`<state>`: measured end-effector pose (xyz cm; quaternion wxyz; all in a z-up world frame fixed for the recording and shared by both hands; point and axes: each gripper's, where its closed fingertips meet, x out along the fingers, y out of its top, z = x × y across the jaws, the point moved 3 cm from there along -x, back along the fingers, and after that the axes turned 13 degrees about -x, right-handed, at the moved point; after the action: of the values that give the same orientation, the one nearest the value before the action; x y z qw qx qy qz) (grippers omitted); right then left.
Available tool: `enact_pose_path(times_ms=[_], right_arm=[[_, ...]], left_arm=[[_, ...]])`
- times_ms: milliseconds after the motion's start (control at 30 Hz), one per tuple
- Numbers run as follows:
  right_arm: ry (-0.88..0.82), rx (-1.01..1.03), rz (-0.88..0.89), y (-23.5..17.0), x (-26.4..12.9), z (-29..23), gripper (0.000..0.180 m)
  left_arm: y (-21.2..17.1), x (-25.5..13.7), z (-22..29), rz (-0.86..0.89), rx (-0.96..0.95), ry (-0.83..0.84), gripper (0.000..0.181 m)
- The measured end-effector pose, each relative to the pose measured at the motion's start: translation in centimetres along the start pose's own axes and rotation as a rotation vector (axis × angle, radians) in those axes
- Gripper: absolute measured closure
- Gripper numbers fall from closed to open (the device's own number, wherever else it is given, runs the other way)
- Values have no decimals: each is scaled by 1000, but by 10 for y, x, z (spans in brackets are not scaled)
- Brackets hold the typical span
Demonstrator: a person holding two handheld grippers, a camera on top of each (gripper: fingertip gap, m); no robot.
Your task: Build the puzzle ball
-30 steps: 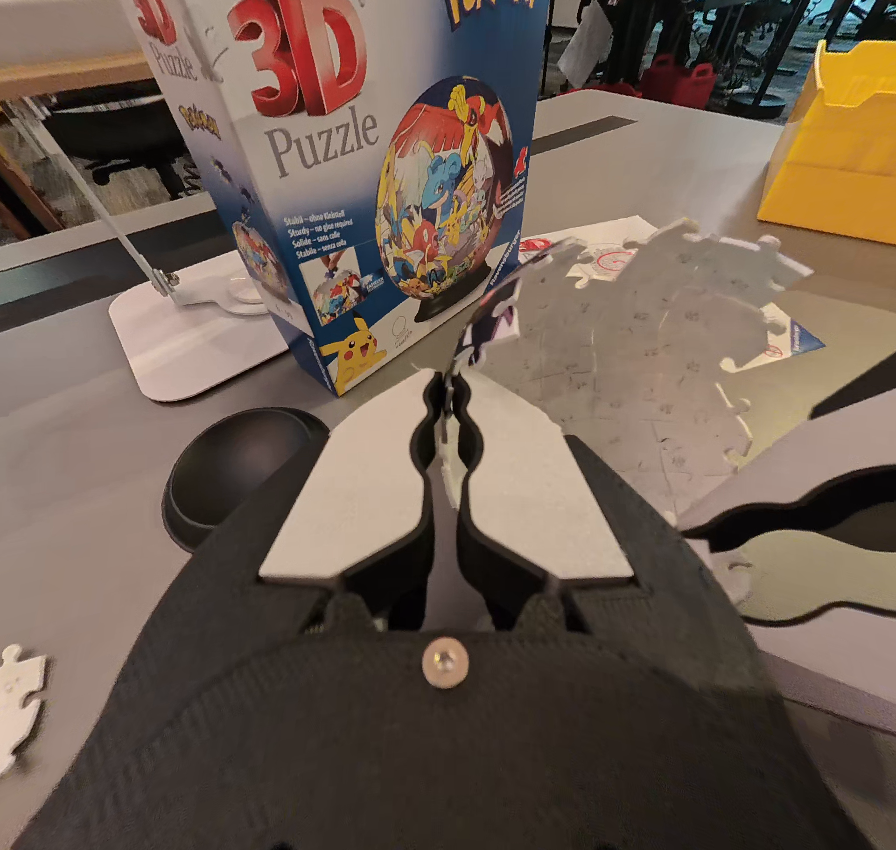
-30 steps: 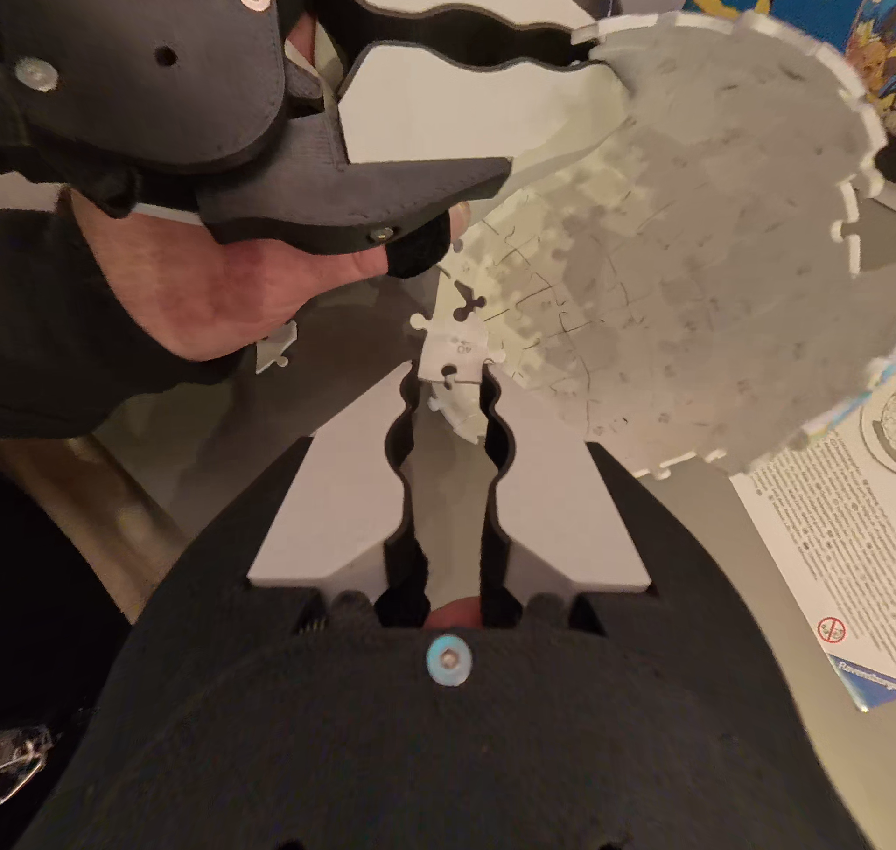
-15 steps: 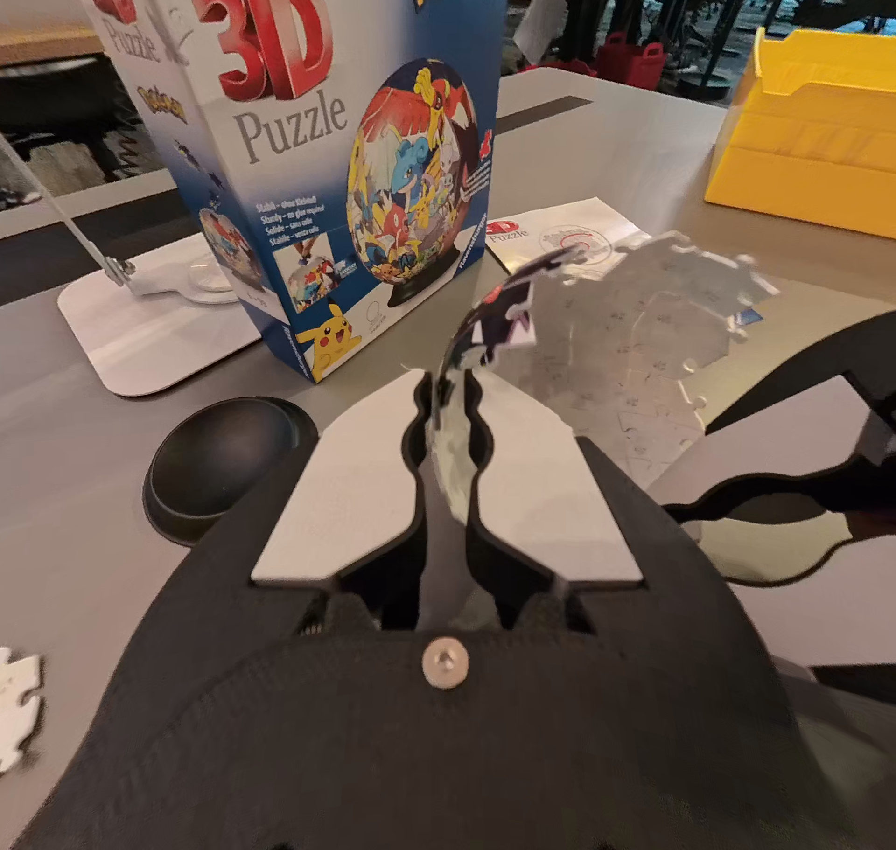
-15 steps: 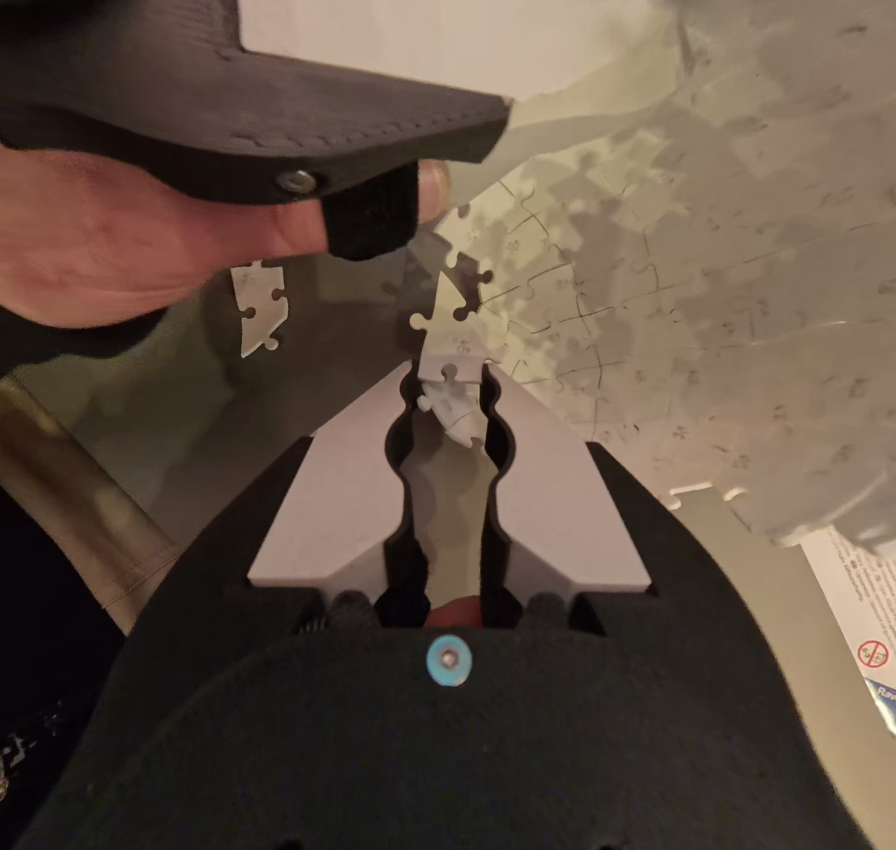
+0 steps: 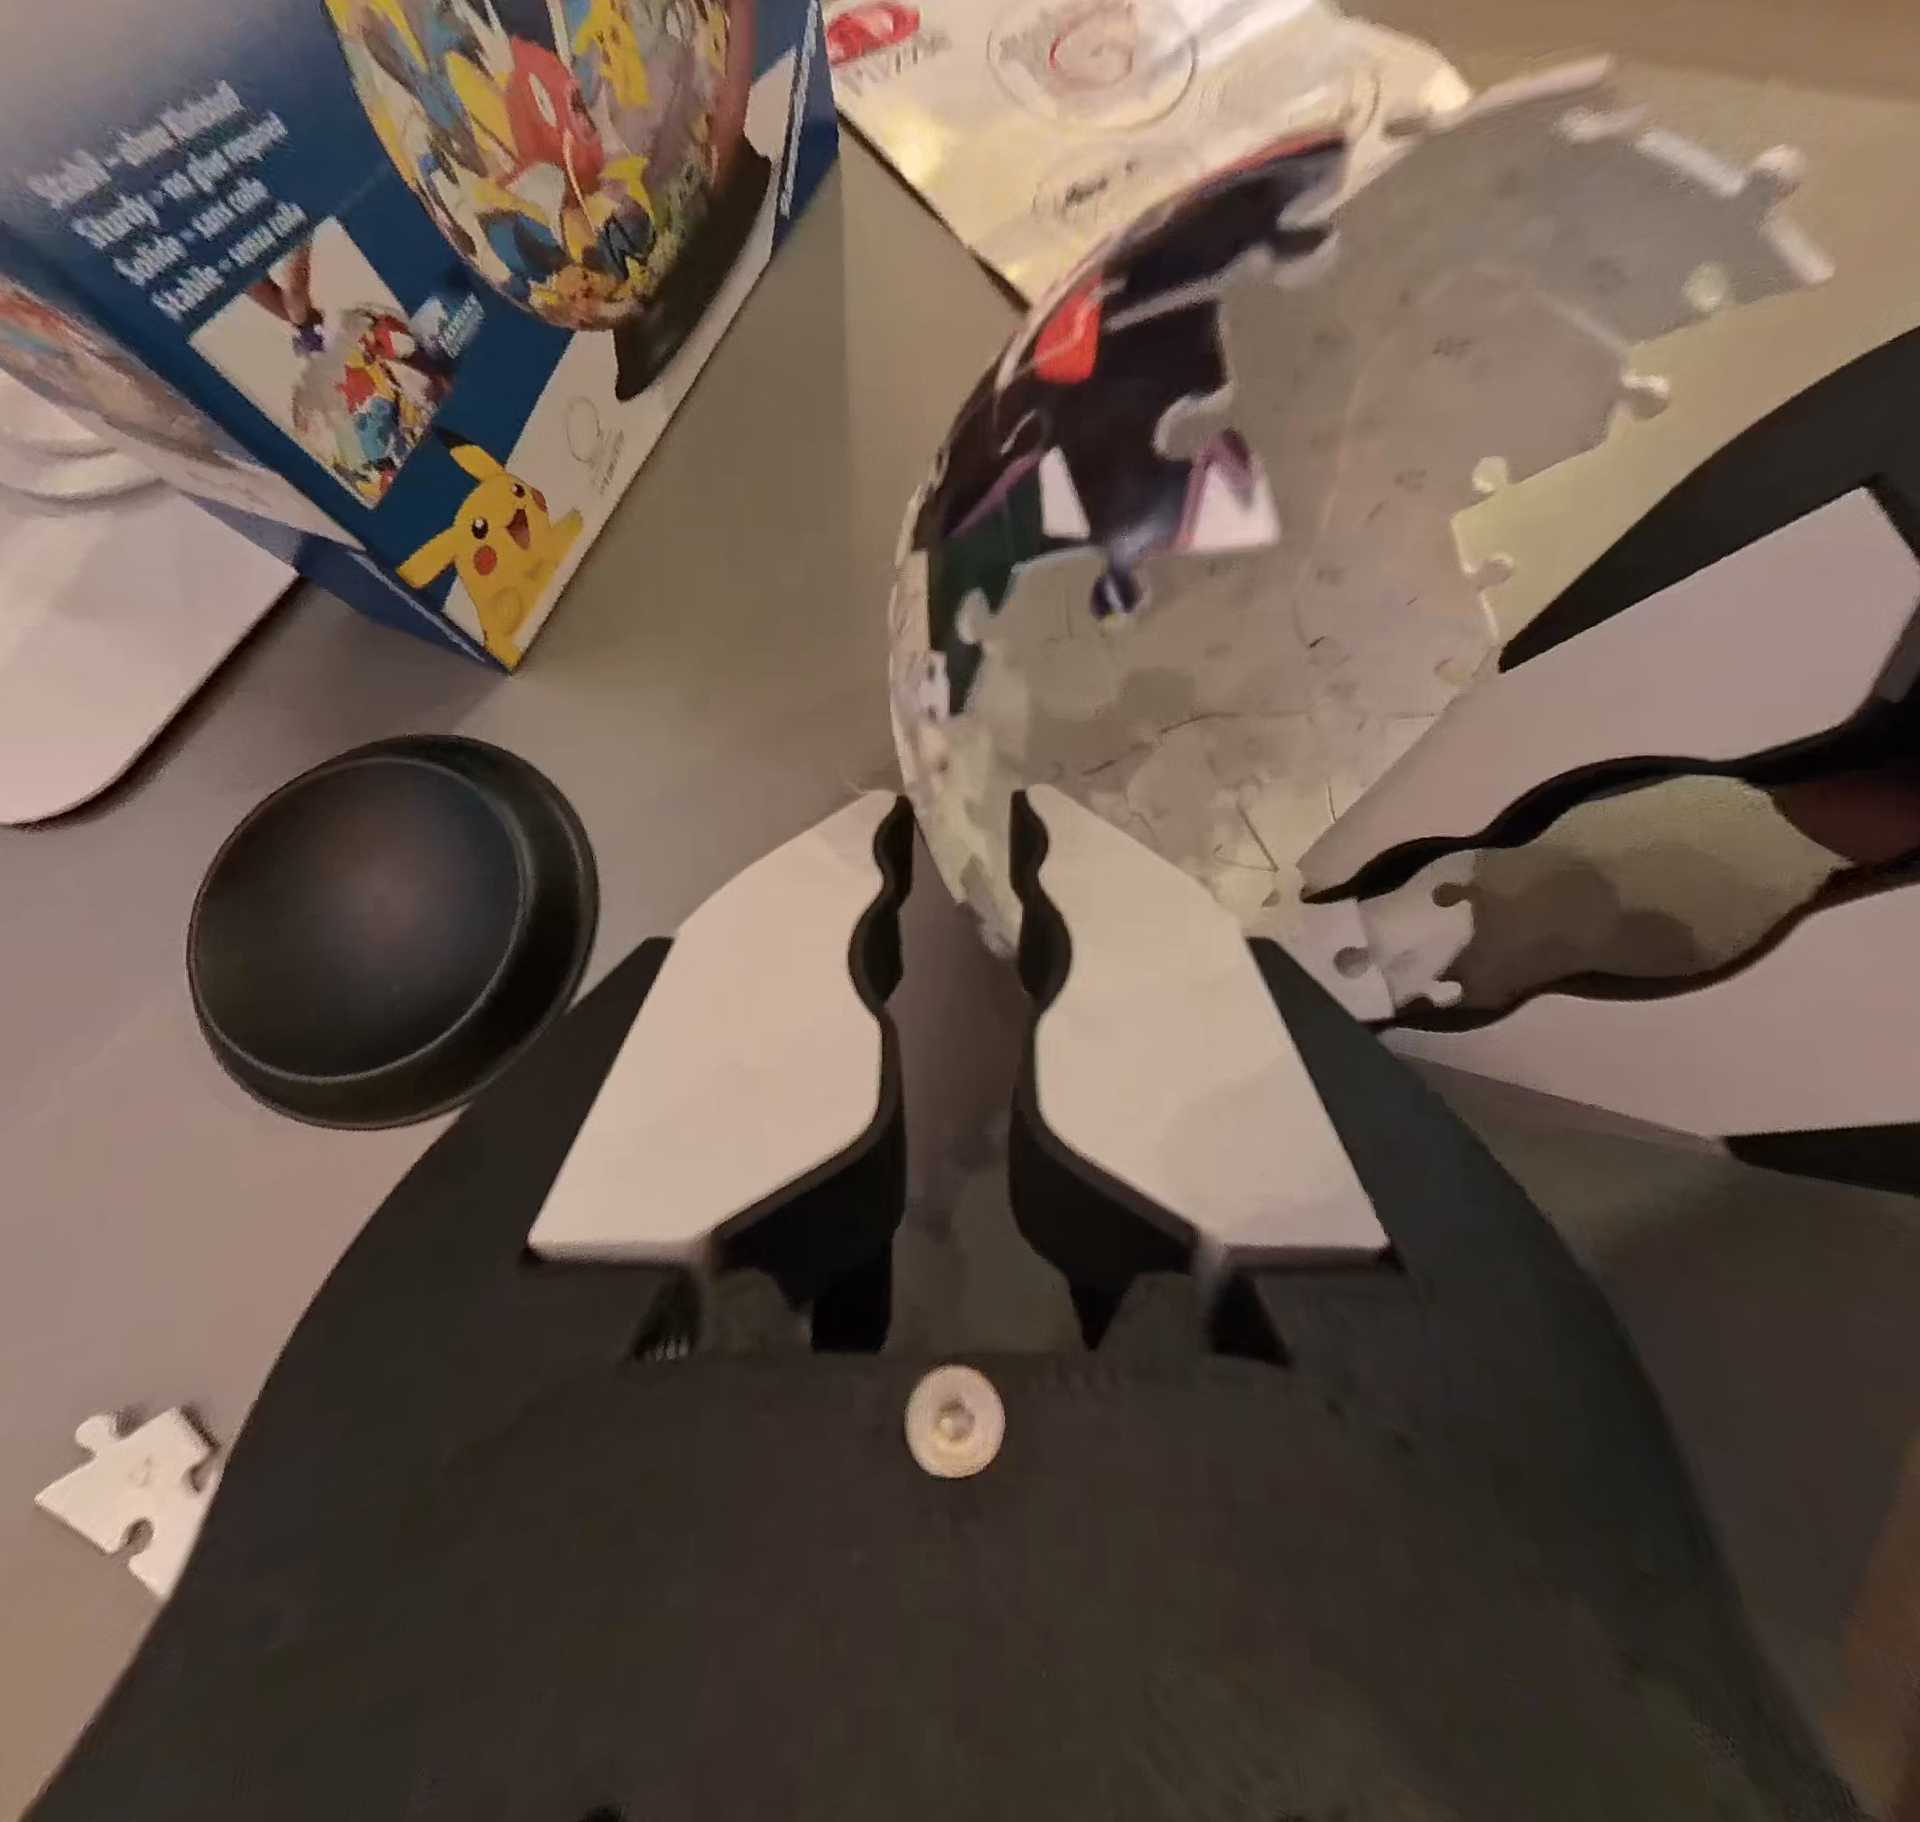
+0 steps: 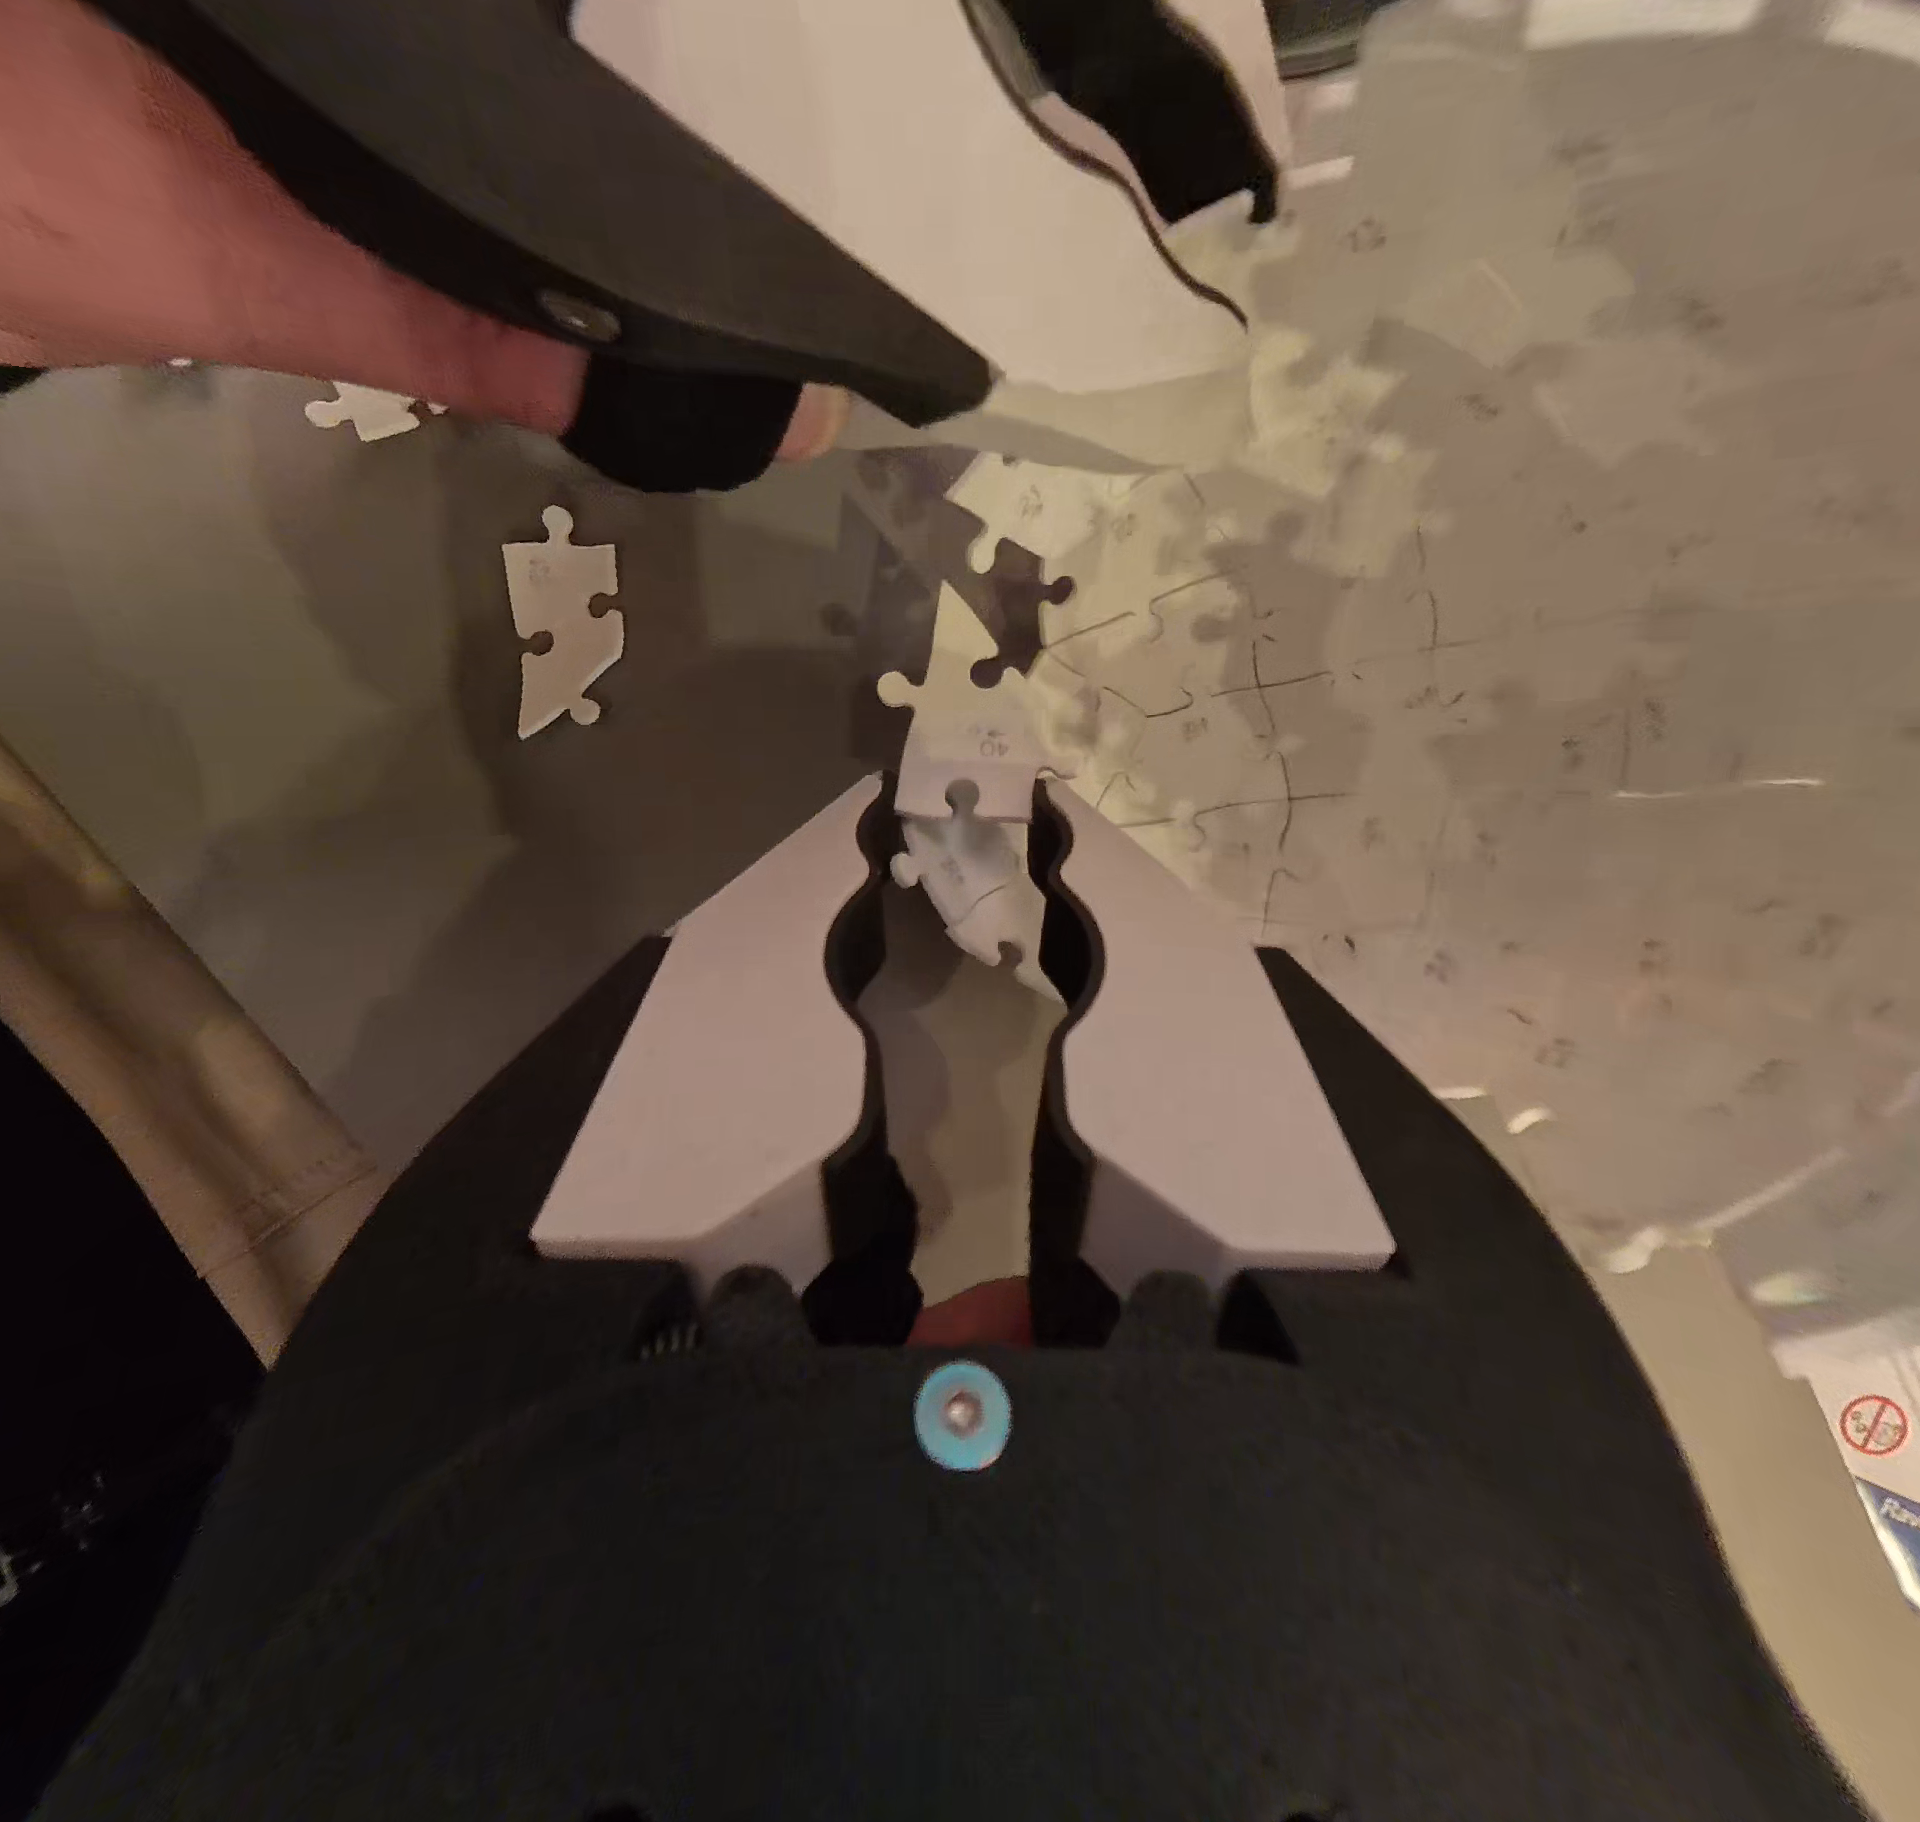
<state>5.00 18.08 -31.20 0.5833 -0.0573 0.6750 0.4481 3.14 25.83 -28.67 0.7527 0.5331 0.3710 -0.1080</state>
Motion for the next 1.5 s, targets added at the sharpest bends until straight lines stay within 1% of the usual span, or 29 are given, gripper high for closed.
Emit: enact_pose_path(times_ms=[33, 100, 233, 467, 633, 800, 900, 1067, 1200, 1500], right_arm=[[0, -2, 0, 0, 0, 0, 157], [1, -3, 1, -1, -1, 0, 157], [4, 2, 18, -1, -3, 0, 157], [4, -8, 35, 0, -13, -3, 157], [12, -12, 47, -2, -28, -9, 157], [18, -17, 80, -9, -48, -19, 157], [36, -10, 93, -11, -54, -28, 157], [67, 25, 109, -16, -51, -41, 157], [57, 31, 120, -12, -46, -49, 157], [22, 34, 134, -1, -32, -42, 156]], left_arm=[[-1, 2, 0, -17, -11, 0, 164], [-4, 4, -3, -39, -35, 21, 173], [-8, 6, -5, -41, -95, 24, 174], [-6, -2, -1, 100, -171, 80, 177], [-9, -8, 5, 186, -181, 119, 178], [-15, -12, 7, 228, -190, 132, 178], [-18, -12, 8, 240, -196, 134, 178], [-23, -14, 8, 248, -189, 142, 177], [-23, -15, 10, 259, -182, 146, 177], [-24, -16, 12, 259, -178, 137, 178]])
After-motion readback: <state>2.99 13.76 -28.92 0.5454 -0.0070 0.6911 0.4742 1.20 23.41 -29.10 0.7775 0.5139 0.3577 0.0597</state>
